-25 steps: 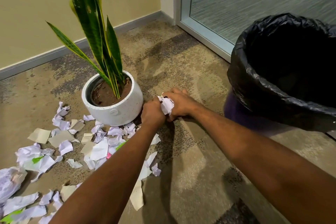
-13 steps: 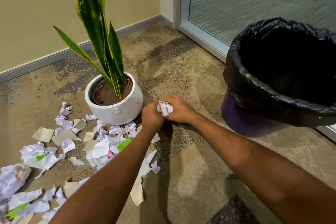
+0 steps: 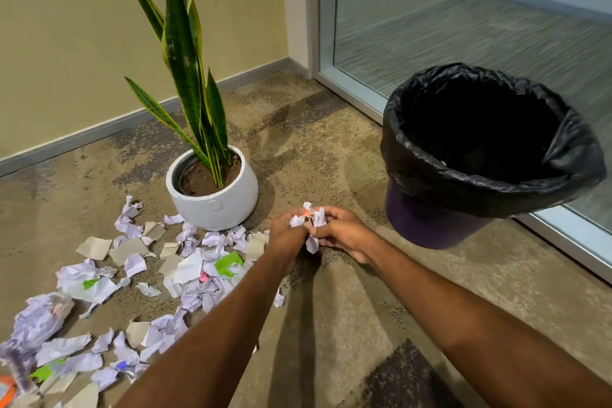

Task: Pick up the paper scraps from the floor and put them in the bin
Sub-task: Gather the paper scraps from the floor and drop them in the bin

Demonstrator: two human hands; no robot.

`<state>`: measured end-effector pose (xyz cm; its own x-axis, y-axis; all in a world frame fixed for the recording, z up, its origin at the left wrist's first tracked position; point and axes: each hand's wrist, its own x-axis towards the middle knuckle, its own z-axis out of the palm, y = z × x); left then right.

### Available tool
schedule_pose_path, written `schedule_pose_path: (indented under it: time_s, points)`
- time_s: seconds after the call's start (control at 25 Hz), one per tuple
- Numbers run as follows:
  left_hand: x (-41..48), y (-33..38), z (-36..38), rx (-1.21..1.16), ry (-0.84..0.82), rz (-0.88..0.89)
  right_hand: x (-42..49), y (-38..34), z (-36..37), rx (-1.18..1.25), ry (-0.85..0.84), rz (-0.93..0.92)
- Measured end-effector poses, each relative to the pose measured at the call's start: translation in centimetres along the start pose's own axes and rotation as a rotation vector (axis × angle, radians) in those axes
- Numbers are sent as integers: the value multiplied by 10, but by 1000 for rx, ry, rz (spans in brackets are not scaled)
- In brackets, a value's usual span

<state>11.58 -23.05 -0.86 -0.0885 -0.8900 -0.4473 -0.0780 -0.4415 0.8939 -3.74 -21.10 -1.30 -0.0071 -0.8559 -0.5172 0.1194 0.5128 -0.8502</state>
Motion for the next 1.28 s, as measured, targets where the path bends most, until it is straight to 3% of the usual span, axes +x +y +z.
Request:
schedule_pose_path:
  time_s: [0.32, 0.68, 0.92, 1.28]
  points:
    - [-54, 31, 22, -112, 41, 66, -59, -38, -2, -45, 49, -114]
    - [-99, 133, 34, -242, 96, 229, -116, -140, 12, -163, 166, -392]
    - [-128, 194, 71, -385, -56, 319, -165, -194, -16, -151, 270, -541]
    - [-149, 222, 167, -531, -303, 212, -204, -206, -93, 63, 410, -483]
